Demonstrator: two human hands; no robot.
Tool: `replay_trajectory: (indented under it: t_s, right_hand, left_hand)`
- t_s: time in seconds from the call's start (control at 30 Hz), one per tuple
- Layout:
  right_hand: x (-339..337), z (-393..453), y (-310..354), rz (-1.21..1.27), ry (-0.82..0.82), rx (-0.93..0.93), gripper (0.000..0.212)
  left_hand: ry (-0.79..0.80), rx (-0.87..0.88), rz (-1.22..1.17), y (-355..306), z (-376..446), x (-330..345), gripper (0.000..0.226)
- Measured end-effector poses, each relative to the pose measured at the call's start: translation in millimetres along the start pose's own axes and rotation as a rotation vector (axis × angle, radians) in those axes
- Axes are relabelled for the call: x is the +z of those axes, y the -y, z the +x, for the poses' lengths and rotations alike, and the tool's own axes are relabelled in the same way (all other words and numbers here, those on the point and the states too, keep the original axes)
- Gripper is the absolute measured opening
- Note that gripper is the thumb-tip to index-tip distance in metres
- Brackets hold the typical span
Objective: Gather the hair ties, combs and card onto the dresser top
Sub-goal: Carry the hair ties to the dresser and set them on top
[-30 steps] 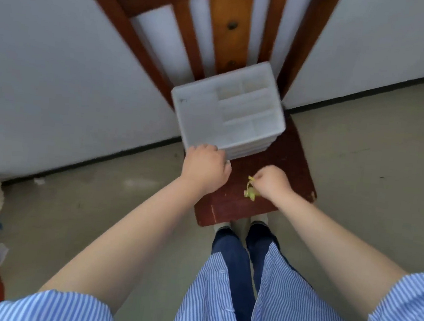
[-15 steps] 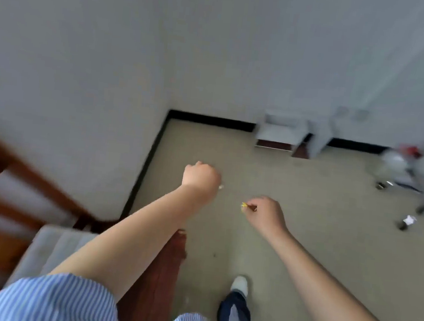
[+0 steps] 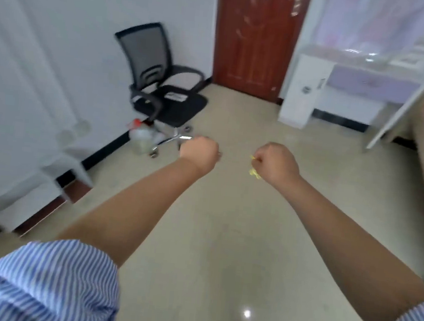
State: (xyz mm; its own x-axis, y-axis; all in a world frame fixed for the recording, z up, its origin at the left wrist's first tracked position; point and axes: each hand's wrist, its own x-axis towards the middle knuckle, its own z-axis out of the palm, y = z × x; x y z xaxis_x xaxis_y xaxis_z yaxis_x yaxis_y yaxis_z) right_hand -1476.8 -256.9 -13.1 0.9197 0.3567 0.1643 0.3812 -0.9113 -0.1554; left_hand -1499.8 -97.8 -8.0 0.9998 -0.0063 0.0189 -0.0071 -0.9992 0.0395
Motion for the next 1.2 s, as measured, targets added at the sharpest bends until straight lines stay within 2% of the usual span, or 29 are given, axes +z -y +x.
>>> replay_trajectory:
  t_s: [0.23,0.33,0.37,0.43,0.5,0.57,0.67,0.77,0.9,0.97,1.1,1.2]
  right_hand:
    - [-73,77,-211,-0.147,-0.170,0.240,0.026]
    - [-88,112,-276,-0.262,-0.257,0.261,0.024]
    - [-90,127,-297,-0.292,-0.268,0.257,0.023]
    - [-89,163,-336,-0.305,-0.265,0.278,0.024]
    - [-83,201,-373,-0.262,-0.257,0.322,0.027]
    - [-77,243,-408,-0.204,-0.263,0.360,0.029]
    - [-74,305,-458,-0.174,-0.288,0.382,0.031]
    - [-77,363,-507,-0.140,-0.385,0.389,0.026]
    - [-72,436,-576,-0.147,-0.420,0.424,0.024]
    - [-65,473,-614,-0.167,-0.372,0.487,0.031]
    - [-50,551,-691,-0.126,-0.399,0.490,0.035]
    - [-37,609,-755,-0.122,-0.397,0.452,0.034]
  left_hand:
    - [-0.148,0.391,-0.026,-161,179,-25,0.028]
    - [-0.469,0.628,0.093,-206,245,-38,0.017]
    - [-0.562,0.654,0.141,-218,270,-39,0.019]
    - [-0.619,0.628,0.174,-241,322,-41,0.022]
    - [-0.511,0.602,0.171,-262,380,-34,0.018]
    - [-0.373,0.528,0.164,-282,447,-23,0.028]
    - [-0.377,0.549,0.178,-307,542,-18,0.033]
    - [-0.582,0.661,0.196,-331,620,-29,0.022]
    - [-0.607,0.674,0.154,-366,718,-25,0.034]
    - [-0.586,0.653,0.177,-383,766,-16,0.034]
    - [-0.370,0.549,0.149,-415,867,6,0.020]
    - [-0.371,0.546,0.203,-442,944,20,0.023]
